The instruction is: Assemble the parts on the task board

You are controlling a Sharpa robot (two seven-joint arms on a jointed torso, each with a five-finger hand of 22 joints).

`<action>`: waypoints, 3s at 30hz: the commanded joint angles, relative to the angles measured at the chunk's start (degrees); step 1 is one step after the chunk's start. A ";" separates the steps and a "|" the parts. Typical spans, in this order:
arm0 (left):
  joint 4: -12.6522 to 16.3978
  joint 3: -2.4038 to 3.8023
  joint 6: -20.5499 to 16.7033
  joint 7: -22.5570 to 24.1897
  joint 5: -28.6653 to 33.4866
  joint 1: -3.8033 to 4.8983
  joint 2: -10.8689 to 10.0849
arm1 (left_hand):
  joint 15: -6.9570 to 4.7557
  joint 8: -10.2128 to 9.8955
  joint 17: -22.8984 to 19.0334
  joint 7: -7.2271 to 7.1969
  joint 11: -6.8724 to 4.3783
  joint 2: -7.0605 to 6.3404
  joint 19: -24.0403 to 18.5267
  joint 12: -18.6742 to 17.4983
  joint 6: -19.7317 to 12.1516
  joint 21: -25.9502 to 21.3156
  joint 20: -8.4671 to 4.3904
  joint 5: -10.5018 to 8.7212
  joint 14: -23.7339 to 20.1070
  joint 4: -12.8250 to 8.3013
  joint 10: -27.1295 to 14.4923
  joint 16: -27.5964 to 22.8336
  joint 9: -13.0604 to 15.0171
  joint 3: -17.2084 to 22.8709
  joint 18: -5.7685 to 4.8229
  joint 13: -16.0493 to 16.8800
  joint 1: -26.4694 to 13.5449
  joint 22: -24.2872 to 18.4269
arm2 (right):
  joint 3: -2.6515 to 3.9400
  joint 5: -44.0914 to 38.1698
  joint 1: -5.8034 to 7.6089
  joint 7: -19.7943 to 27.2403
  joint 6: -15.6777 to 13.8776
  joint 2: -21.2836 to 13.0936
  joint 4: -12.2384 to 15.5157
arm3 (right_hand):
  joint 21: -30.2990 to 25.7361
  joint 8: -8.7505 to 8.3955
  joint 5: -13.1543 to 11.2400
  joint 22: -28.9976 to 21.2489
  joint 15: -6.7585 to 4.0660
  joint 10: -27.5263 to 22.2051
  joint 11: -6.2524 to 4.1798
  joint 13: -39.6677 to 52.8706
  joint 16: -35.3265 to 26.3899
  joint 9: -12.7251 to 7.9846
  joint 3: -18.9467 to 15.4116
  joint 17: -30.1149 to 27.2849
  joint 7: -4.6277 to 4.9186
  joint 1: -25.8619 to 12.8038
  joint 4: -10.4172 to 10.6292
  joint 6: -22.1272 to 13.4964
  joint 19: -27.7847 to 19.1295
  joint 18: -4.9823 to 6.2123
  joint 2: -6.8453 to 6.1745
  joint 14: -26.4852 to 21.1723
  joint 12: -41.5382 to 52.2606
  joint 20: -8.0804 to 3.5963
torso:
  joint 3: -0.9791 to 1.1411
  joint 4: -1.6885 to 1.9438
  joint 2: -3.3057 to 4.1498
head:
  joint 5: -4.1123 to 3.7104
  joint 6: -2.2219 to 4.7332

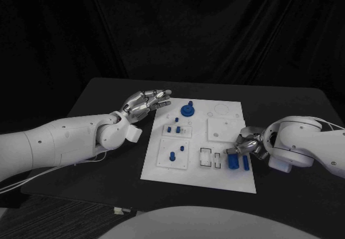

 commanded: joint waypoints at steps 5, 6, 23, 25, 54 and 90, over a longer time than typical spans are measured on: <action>-0.12 0.06 0.85 0.39 0.34 -0.07 0.19 | 0.08 0.26 0.05 2.26 0.19 0.26 -0.39 0.26 0.38 -0.32 -0.05 0.38 0.38 -0.03 0.42 0.26 0.07 0.52 0.19 0.09 0.02 -0.05 | 0.03 6.74 0.66 1.07 -4.12 0.65 0.41 | -0.41 0.34 -1.39 10.53 -0.33 6.07 -0.63 15.09 0.15 0.57 7.49 15.09 -0.43 -1.36 -6.84 0.14 0.66 0.73 0.44 5.93 0.14 -0.17 | 0.01 -0.01 0.01 | -0.18 -0.01; -0.14 0.06 0.87 0.37 0.34 -0.07 0.21 | 0.08 0.26 0.05 2.26 0.19 0.26 -0.39 0.26 0.38 -0.32 -0.05 0.38 0.38 -0.03 0.42 0.26 0.07 0.52 0.19 0.09 0.02 -0.05 | 0.03 6.91 0.69 1.12 -4.03 0.93 0.34 | -0.48 0.34 -1.99 10.52 -0.33 6.07 -0.62 15.09 0.15 0.71 7.61 15.09 -0.42 -1.64 -6.87 0.10 0.64 0.75 0.46 5.93 0.14 -0.16 | 0.01 -0.01 0.01 | -0.12 -0.01; -0.03 0.06 0.98 0.34 0.34 -0.07 0.36 | 0.11 0.27 0.04 2.28 0.19 0.22 -0.31 0.22 0.34 -0.28 -0.04 0.40 0.35 -0.05 0.43 0.23 0.06 0.62 0.20 0.08 0.06 0.04 | 0.02 7.67 0.32 0.63 -1.84 6.23 -1.77 | -0.75 -0.32 -9.11 10.50 -0.12 6.07 -0.34 15.09 0.15 1.58 8.32 15.09 -0.08 -3.20 -6.98 -0.91 0.61 0.78 1.10 5.93 0.14 0.01 | -0.02 0.08 0.13 | 0.38 -0.01; -0.04 0.06 0.99 0.30 0.34 -0.08 0.34 | 0.11 0.27 0.04 2.28 0.19 0.22 -0.31 0.22 0.34 -0.28 -0.04 0.40 0.35 -0.05 0.43 0.23 0.06 0.62 0.20 0.08 0.06 0.04 | 0.02 7.67 0.09 0.48 -1.62 6.73 -2.02 | -0.71 -0.72 -10.33 10.51 -0.02 6.07 -0.21 15.09 0.15 1.49 8.41 15.09 0.10 -3.30 -6.99 -1.31 0.65 0.77 1.31 5.93 0.14 0.07 | -0.02 0.08 0.13 | 0.35 -0.01; -0.04 0.06 1.44 -0.02 0.34 -0.08 0.02 | 0.75 0.36 0.07 2.23 -0.03 -0.38 -0.32 0.23 0.34 -0.30 0.02 0.39 0.52 -0.08 0.52 0.50 0.05 0.78 -0.13 0.07 0.04 -0.10 | 0.01 7.68 -0.57 -0.06 -1.32 8.39 -3.63 | -1.55 -3.99 -30.43 10.29 1.04 6.07 1.01 15.09 0.15 -0.78 3.65 15.09 1.39 -7.32 -2.45 -1.67 0.49 0.94 3.06 5.93 0.14 1.08 | -0.02 -0.01 0.01 | 0.63 -0.01; -0.17 0.06 1.71 -0.37 0.34 -0.11 0.20 | 1.10 0.48 0.08 2.08 -0.23 -1.32 -0.31 0.19 0.32 -0.32 -0.04 0.63 0.61 -0.83 0.60 0.70 0.05 1.38 -0.64 0.07 0.77 -0.28 | 0.01 4.73 -0.60 0.03 0.15 8.68 -3.19 | -2.94 -5.22 -45.40 9.98 1.43 6.07 1.51 15.09 0.12 -1.77 -10.24 15.01 1.98 -9.83 3.51 -2.73 0.23 1.15 -3.11 5.91 0.14 1.41 | -0.01 0.03 0.04 | 0.80 -0.01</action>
